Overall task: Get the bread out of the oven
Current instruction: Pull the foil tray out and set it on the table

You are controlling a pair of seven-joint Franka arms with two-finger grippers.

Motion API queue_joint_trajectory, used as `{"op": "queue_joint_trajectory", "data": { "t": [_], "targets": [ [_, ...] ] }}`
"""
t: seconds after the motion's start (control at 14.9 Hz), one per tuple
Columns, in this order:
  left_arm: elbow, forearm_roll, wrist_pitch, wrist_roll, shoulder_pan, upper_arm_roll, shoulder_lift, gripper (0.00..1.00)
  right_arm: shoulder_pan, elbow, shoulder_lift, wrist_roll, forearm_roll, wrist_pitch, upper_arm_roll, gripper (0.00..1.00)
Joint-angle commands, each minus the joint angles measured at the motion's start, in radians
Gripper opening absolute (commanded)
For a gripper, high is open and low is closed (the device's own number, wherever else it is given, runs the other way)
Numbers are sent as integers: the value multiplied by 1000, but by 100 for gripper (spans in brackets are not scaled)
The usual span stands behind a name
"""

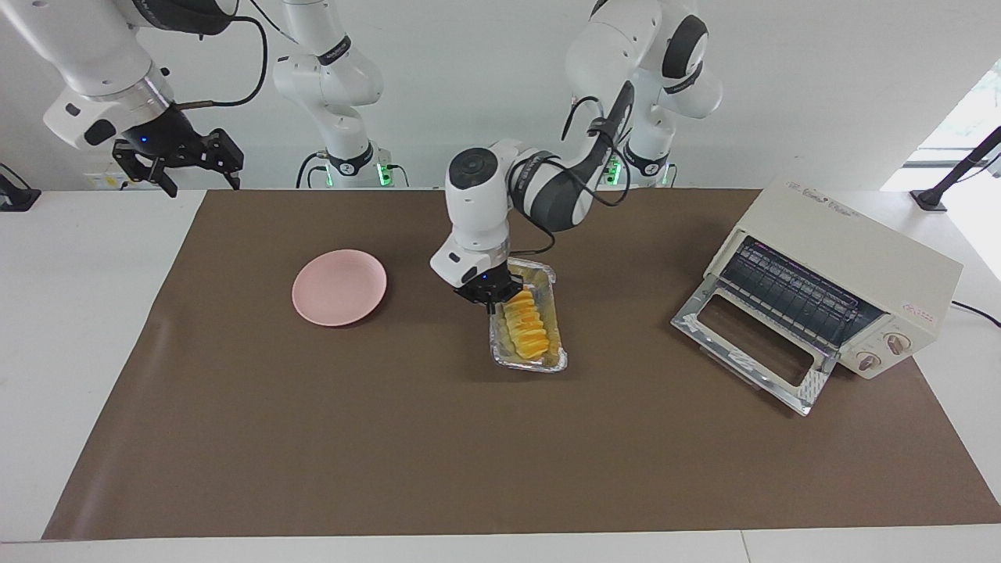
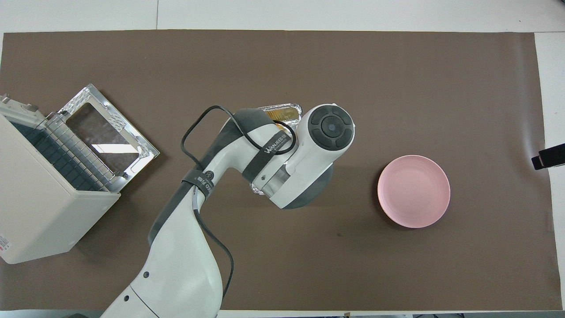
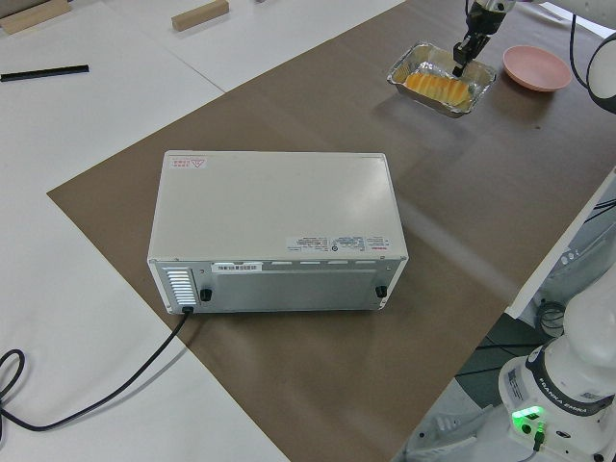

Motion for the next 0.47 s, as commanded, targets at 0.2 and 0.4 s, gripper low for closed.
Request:
{"op": "queue_joint_trajectory", "data": {
  "t": [0.2,0.4],
  "targets": [
    [-36,-32,41,19,12,27,-3,100,-7,-12,-15,12,-2,-8,8,100],
    [-7,-37,-18,-9,22,62,-29,100,-7,-12,-15,10,-2,-8,8,100]
  ]
}}
